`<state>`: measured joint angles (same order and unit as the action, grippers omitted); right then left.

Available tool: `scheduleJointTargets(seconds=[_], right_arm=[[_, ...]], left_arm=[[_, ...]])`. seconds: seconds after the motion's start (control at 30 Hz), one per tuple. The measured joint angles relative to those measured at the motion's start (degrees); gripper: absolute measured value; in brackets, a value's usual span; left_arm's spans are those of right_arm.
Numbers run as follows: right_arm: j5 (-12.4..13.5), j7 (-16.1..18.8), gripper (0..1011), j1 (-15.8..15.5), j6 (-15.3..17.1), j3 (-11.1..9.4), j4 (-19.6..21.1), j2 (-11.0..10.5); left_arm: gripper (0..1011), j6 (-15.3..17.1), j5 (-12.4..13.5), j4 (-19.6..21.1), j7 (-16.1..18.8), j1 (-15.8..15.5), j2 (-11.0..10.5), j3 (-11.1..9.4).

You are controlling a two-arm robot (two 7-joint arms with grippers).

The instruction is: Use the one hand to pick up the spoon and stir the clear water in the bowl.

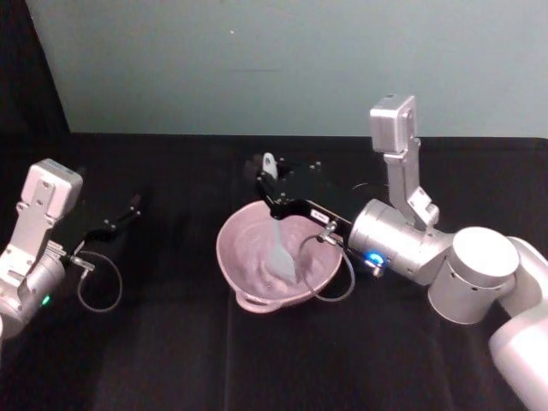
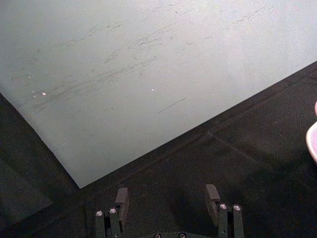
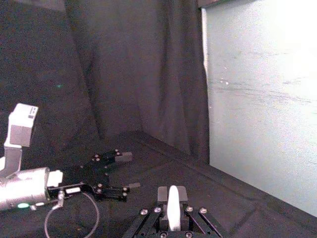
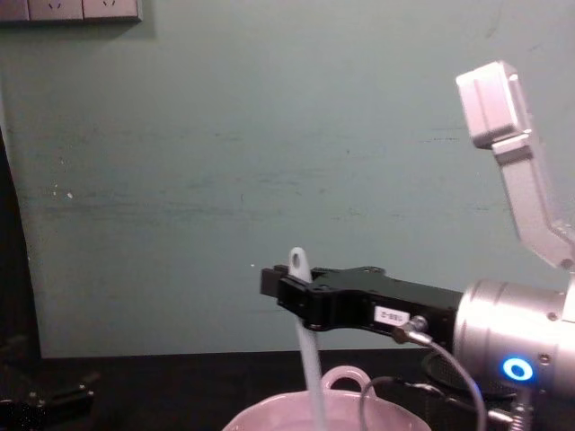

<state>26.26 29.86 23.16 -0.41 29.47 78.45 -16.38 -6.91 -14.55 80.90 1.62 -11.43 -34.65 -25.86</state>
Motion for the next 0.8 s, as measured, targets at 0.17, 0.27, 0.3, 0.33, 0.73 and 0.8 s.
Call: scheduleJointTargets(seconds=[0.17,0.27,0.3,0.33,0.73,0.8], right_arm=[[-0.2,0.3,111,1.6,-0.4,1.2,-2.2,1.8],[-0.5,0.3,111,2.8,-0.6,1.6,-3.8,3.0],[-0.5,0.3,111,2.8,-0.6,1.6,-3.8,3.0],[-0.6,0.3,111,3.3,-0.8,1.8,-4.6,3.4],[-1.3,0.0,111,7.3,-1.6,1.1,-10.9,5.7],[-1.3,-0.1,111,7.7,-1.7,0.7,-11.5,5.8]], left_arm=[[1011,0.0,0.0,0.0,0.0,0.0,0.0,0.0],[1011,0.0,0.0,0.0,0.0,0.0,0.0,0.0],[1011,0.0,0.0,0.0,0.0,0.0,0.0,0.0],[1011,0.0,0.0,0.0,0.0,0.0,0.0,0.0],[1011,0.0,0.0,0.0,0.0,0.0,0.0,0.0],[1011,0.0,0.0,0.0,0.0,0.0,0.0,0.0]])
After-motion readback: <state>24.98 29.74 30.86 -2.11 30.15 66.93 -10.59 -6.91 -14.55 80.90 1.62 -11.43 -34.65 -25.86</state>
